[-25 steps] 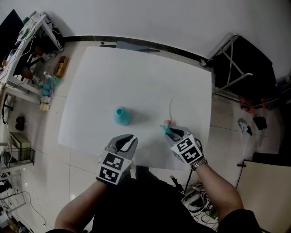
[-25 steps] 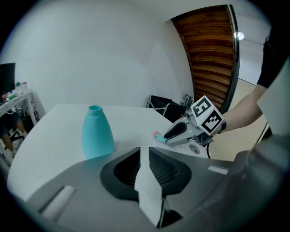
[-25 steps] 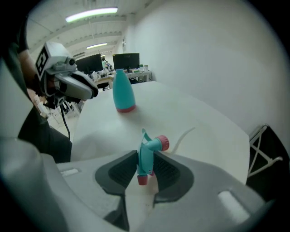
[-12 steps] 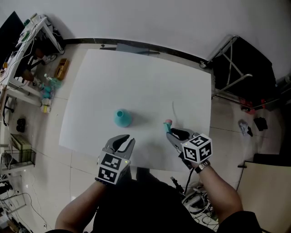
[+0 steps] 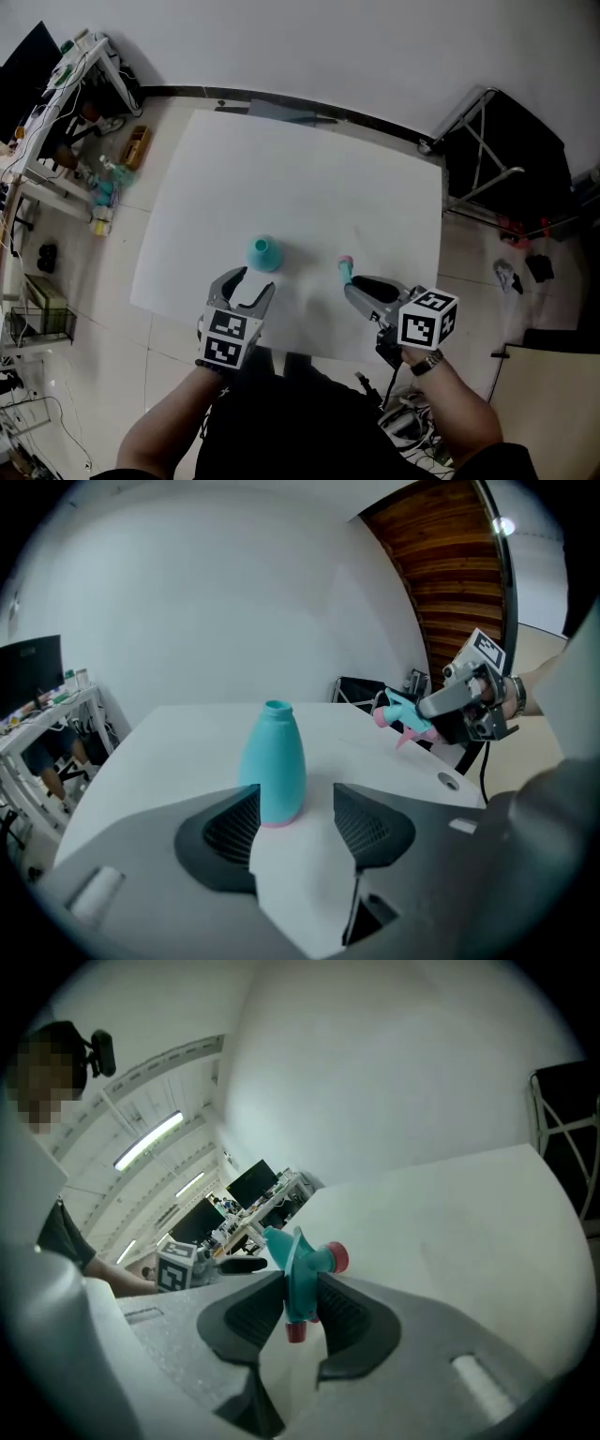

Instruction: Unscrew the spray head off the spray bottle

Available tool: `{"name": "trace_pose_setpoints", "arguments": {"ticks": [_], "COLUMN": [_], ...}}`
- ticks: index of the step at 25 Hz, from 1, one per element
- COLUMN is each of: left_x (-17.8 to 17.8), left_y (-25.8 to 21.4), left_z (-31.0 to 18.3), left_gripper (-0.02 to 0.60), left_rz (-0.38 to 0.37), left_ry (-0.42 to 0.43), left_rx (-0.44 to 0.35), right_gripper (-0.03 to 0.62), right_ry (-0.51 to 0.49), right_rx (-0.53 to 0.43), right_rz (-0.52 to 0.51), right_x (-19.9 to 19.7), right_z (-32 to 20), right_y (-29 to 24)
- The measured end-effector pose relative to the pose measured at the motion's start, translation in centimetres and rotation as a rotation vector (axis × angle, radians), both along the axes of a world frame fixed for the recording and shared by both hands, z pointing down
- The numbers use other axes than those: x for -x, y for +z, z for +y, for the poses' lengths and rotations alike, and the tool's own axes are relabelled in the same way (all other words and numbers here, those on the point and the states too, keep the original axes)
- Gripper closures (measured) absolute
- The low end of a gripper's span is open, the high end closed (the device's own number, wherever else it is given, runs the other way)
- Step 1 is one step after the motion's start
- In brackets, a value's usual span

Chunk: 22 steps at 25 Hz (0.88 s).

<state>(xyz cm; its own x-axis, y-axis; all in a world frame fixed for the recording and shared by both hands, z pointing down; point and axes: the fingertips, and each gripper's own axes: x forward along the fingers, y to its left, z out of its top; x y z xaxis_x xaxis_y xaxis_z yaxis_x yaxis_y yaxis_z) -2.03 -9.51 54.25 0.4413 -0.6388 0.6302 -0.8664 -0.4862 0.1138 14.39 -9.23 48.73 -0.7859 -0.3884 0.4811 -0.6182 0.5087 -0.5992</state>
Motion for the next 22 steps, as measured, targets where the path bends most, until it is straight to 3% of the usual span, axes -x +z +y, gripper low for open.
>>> {"name": "trace_pose_setpoints", "arguments": {"ticks": [5, 9, 22], "left_x": [0.7, 0.8, -0.5], "left_y": [0.6, 2.1, 3.4], "left_z": [-1.5, -2.7, -3.9], "left_gripper": [0.233, 0.15, 0.143], "left_rz": [-0.067, -0.1, -0.118], "left_ry": [0.023, 0.059, 0.137], "left_rx": [-0.047, -0.053, -0.044], "right_gripper": [0.497, 0.539, 0.551], "right_ry": [0.008, -0.009, 0.032], "right_rx": [0.019, 0.004, 0.033], "right_rz": [-0.124, -0.155, -0.162], "right_x": [1.5, 2.6, 2.9], "right_z": [-0.1, 0.3, 0.2], "right_y": [-3.2, -5.2, -6.2]}}
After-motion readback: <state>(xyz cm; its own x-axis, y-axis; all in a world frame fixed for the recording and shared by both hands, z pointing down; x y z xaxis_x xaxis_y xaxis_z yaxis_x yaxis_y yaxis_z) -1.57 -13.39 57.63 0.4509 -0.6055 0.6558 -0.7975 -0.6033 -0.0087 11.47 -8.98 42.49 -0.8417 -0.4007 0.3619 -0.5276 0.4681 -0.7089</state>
